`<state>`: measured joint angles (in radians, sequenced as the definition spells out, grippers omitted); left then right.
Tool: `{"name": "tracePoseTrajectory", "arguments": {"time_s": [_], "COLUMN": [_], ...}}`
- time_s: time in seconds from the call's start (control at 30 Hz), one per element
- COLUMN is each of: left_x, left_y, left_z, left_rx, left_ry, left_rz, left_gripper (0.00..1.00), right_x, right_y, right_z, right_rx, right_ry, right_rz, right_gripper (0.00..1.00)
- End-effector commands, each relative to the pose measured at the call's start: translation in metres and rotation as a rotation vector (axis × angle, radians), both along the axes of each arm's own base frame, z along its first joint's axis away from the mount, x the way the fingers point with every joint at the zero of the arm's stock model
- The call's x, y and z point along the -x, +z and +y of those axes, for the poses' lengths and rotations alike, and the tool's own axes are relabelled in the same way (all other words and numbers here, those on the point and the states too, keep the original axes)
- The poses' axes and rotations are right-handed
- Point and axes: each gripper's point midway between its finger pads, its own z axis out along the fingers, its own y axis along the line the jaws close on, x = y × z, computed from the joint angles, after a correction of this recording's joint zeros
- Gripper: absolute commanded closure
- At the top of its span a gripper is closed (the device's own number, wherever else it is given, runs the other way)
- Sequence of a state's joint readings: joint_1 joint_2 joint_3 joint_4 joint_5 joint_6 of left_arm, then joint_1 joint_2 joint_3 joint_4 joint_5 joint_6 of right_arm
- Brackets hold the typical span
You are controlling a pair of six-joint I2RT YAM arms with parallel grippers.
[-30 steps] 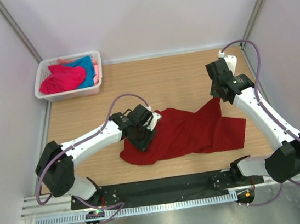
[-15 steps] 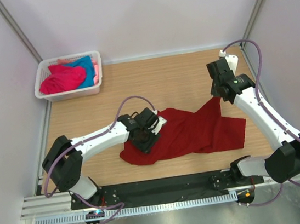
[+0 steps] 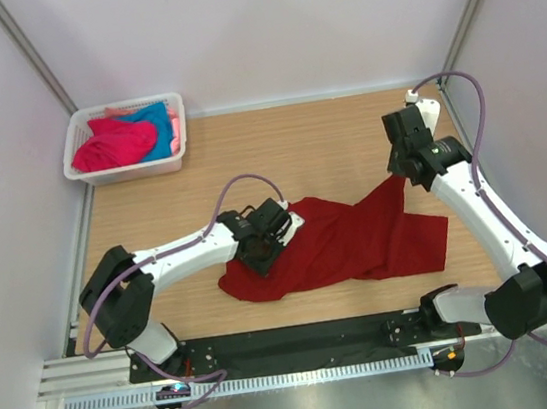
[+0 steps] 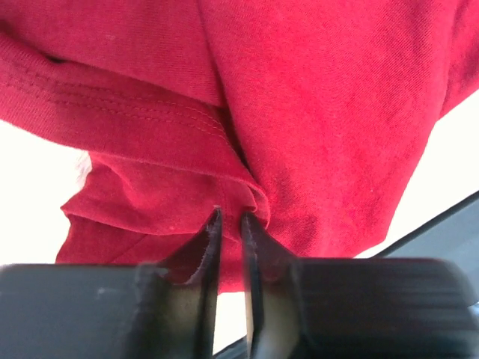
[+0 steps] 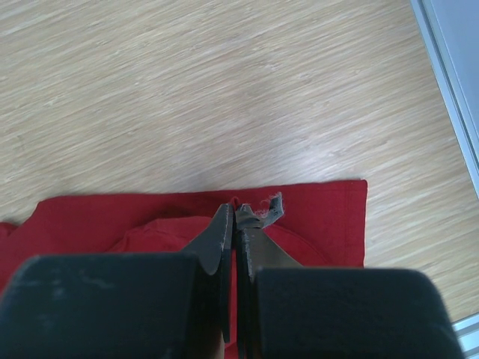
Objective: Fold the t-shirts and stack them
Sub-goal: Flatten the tshirt out
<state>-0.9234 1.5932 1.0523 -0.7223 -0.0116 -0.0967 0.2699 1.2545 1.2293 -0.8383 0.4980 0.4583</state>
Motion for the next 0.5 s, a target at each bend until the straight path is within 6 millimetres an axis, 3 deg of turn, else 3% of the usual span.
{"name": "tracePoseTrajectory", "arguments": {"time_s": [0.0, 0.07, 0.23, 0.37, 0.47], "left_x": [-0.007, -0.008, -0.019, -0.038, -0.060], "left_y": [0.002, 0.005, 0.030, 0.075, 0.125], "left_z": [-0.006, -0.007, -0.002, 0.009, 0.025], "left_rx": [0.012, 0.017, 0.023, 0.055, 0.053], "left_ry": [-0.010, -0.004, 0.047, 0.121, 0.225], "left_rz": [-0.049, -0.060, -0.128, -0.260, -0.375], "left_gripper": [0.92, 1.00, 1.00, 1.00, 1.00], "right_x": [-0.002, -0.002, -0.005, -0.007, -0.007], "right_y": [0.022, 0.023, 0.032, 0.052, 0.077], "right_z": [-0.005, -0.006, -0.004, -0.003, -0.006], "right_rx": [-0.011, -0.009, -0.031, -0.043, -0.033], "right_ry": [-0.014, -0.015, -0.011, -0.008, -0.015], "right_rz": [-0.078, -0.079, -0.094, -0.121, -0.147], "right_gripper": [0.99, 0.99, 0.99, 0.99, 0.99]}}
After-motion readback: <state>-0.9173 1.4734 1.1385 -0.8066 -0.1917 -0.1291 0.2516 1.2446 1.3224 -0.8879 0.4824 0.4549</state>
